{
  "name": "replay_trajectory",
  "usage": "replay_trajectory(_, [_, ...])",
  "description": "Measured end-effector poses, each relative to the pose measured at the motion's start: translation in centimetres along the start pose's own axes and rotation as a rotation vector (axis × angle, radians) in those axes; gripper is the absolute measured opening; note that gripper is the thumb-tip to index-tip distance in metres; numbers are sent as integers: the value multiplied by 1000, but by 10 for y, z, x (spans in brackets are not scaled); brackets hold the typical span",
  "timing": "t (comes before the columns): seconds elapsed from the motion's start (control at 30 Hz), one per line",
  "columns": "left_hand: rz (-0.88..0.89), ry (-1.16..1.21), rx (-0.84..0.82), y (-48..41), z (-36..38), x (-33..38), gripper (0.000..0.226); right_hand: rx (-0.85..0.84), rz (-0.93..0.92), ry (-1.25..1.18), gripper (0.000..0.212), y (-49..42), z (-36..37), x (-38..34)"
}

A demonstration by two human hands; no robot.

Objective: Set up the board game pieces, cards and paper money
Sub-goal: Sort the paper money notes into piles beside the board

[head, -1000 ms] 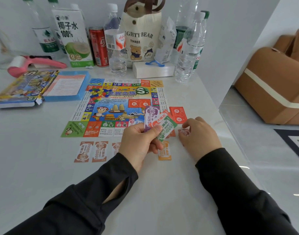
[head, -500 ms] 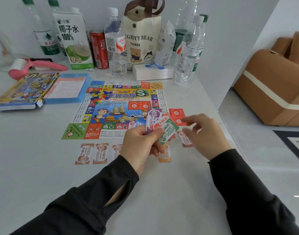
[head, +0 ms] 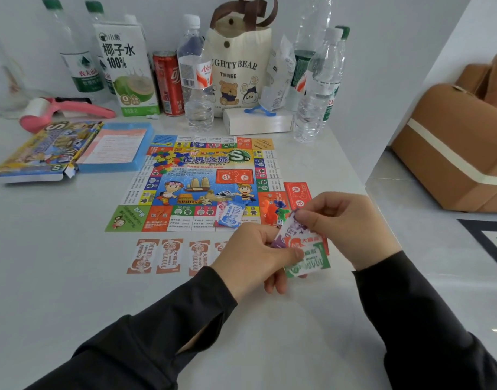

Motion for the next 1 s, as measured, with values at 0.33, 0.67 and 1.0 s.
replay_trajectory(0.33, [-8,-50,13,-1,0,-2,4,87,-16,76,28,1,0,3])
replay_trajectory(0.67, [50,-85,80,1,-4,1,10,77,-32,-37,26,-2,2,5])
replay_trajectory(1.0, [116,121,219,1,-11,3,12,-16,41,-84,24,-4,0,11])
Point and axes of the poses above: each hand's wrist, its own y-axis away from the middle knuckle, its own z-axis out of the palm, x = y × z, the point moved 4 cm from there along -y, towards the middle knuckle, and after that the axes turned 11 degrees about -x, right-handed, at the moved point
